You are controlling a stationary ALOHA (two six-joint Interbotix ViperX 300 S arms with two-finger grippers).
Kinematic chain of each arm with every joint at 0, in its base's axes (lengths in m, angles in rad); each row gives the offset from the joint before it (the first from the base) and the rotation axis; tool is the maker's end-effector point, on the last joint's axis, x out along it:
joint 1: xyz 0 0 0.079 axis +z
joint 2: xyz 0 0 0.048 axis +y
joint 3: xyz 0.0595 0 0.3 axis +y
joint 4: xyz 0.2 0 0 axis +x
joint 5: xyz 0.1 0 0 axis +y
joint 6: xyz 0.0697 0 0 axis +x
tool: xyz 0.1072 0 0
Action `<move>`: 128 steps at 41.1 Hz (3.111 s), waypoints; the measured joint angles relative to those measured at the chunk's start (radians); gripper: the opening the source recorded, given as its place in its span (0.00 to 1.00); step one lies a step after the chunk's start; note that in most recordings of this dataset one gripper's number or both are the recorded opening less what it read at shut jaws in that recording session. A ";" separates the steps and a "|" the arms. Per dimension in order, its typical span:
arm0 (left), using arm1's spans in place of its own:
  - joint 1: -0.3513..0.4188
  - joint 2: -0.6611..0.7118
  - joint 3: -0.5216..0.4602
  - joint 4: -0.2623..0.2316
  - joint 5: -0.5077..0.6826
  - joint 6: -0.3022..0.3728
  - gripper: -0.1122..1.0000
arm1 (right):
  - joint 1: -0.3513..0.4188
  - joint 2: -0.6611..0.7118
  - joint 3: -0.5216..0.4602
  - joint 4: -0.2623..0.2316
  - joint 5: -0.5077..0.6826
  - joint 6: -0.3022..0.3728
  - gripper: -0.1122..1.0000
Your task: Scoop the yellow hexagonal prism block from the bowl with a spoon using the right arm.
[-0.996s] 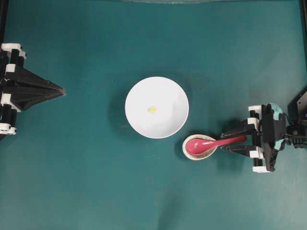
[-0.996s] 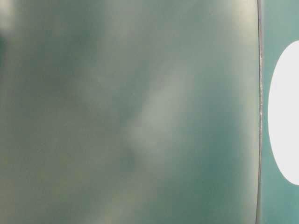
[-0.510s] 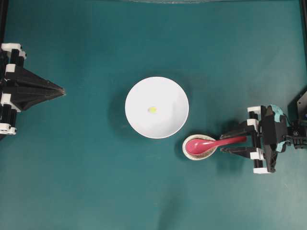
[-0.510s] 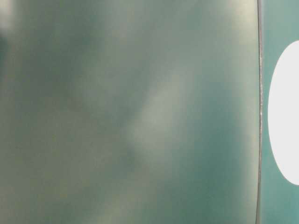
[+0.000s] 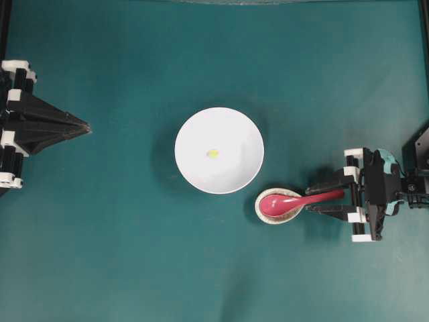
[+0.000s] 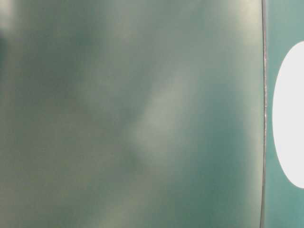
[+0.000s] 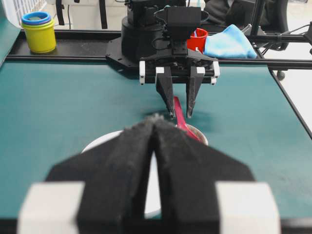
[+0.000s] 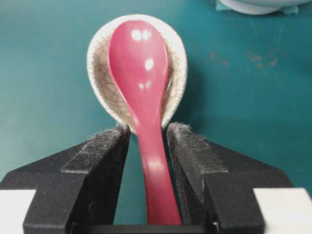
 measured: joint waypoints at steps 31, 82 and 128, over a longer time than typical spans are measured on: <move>0.000 0.000 0.000 0.000 0.000 0.000 0.12 | 0.000 0.032 -0.009 0.000 -0.008 0.000 0.43; 0.000 0.000 0.000 0.000 0.002 0.000 0.12 | 0.000 0.008 -0.023 0.002 0.064 0.044 0.33; 0.000 0.000 0.000 -0.002 0.000 0.000 0.12 | -0.066 -0.304 -0.044 0.040 0.370 0.054 0.33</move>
